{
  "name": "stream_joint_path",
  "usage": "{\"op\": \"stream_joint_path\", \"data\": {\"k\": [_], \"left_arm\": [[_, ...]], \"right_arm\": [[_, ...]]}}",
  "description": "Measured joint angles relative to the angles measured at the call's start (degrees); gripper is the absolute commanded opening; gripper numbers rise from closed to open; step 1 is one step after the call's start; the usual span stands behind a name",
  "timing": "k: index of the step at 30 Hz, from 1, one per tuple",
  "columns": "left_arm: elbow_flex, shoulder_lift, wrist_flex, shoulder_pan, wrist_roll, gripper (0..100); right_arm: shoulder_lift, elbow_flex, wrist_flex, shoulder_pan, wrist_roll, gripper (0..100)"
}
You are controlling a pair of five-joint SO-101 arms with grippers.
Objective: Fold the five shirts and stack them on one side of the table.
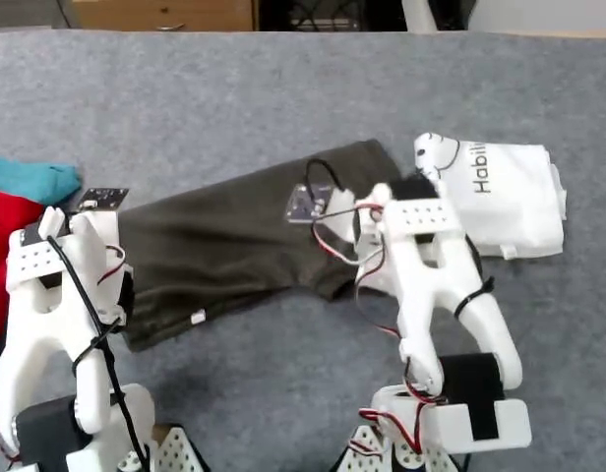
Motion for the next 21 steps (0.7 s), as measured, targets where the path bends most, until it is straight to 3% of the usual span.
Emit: {"op": "stream_joint_path", "data": {"k": [10,21], "left_arm": [[0.00,0.00,0.00,0.00,0.09,3],[0.00,0.00,0.00,0.00,-0.26,3]], "right_arm": [[1.76,-9.58,0.70,0.00,0.00,1.5],[24.44,-33.32,0.79,-3.08,0.00,1.5]]}}
